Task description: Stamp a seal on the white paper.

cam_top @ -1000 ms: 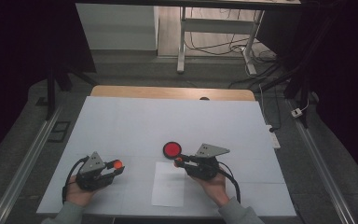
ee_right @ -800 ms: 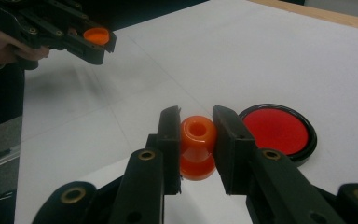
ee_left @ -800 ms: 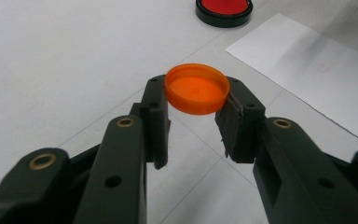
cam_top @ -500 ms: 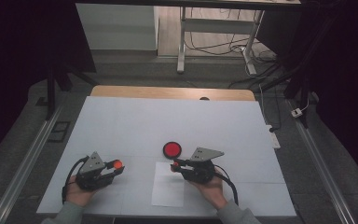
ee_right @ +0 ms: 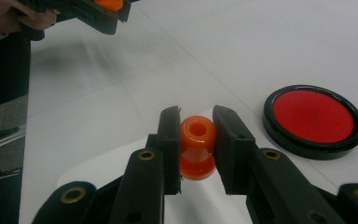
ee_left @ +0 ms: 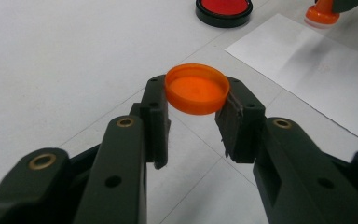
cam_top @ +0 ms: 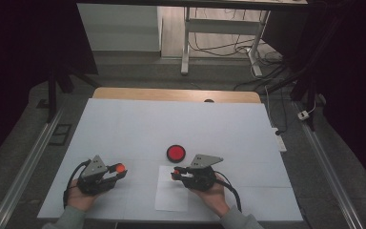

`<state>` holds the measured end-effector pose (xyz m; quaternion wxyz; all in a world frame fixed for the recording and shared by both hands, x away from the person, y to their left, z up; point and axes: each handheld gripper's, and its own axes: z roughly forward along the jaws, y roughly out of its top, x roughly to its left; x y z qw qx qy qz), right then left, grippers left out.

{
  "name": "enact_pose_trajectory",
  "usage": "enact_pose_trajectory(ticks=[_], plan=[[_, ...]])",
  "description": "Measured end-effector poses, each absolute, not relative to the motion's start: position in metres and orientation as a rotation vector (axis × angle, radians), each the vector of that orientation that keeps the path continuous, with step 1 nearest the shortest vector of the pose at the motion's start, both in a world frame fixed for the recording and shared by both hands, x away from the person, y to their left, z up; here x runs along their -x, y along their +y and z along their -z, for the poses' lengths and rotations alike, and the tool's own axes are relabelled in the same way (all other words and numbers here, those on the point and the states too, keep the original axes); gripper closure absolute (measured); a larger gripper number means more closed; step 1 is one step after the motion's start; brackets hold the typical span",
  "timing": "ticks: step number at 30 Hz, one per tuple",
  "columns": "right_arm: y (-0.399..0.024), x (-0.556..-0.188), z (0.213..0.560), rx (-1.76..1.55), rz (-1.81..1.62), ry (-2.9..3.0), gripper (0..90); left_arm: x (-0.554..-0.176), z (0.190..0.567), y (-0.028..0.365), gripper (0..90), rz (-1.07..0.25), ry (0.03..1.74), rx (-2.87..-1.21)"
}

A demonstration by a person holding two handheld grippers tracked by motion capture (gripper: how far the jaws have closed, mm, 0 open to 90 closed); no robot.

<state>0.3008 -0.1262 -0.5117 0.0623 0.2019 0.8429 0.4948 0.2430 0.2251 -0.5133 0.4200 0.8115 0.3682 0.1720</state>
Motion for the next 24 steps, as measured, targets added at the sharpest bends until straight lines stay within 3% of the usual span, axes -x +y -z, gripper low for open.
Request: enact_pose_trajectory(ticks=[24], plan=[[-0.119,-0.300,0.527,-0.598,-1.410,2.606,72.1,-0.243,0.513,0.225,64.4,-0.431,0.922,-2.035]])
